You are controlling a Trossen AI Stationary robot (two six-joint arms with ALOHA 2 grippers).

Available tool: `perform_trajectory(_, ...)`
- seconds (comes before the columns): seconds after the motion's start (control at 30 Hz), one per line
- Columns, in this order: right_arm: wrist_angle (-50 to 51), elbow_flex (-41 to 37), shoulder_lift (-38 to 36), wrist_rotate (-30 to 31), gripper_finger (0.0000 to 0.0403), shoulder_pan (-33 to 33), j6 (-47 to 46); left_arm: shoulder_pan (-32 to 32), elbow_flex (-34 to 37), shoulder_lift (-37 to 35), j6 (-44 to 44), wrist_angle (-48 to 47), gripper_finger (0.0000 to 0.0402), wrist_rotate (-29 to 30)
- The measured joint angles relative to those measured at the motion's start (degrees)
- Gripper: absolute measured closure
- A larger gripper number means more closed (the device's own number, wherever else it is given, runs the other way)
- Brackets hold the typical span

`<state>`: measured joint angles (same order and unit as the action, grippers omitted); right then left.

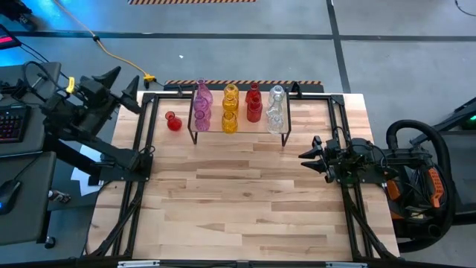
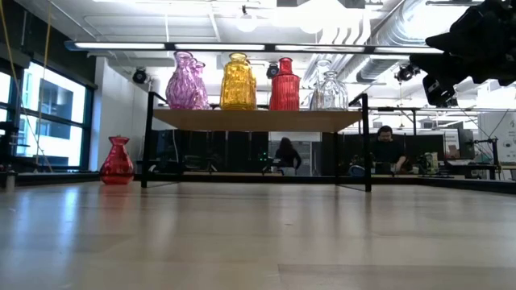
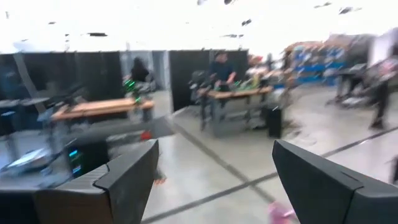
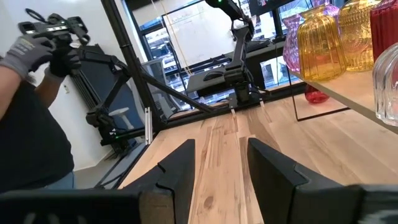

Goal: Sort vases onto shelf
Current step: Put the red vase on the shelf aligned with the other red vases

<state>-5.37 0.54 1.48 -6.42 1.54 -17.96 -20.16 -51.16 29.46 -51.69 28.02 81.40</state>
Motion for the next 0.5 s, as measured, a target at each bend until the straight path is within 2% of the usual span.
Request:
perform_trajectory(0.17, 0.02, 0.0, 0.0, 0.0, 0.0273, 0.0, 0.0, 0.0, -0.02, 4.48, 8.26, -2.8, 0.0094, -8.21)
perform_trajectory(0.3, 0.02, 0.0, 0.0, 0.0, 0.0273, -0.02, 0.0, -0.14, 0.0, 7.53, 12.79, -5.89, 0.0094, -11.91)
perform_trajectory(0.5, 0.01, 0.0, 0.0, 0.0, 0.0273, -0.02, 0.0, -0.31, -2.36, 7.64, 20.01, -17.29, 0.0094, -19.09)
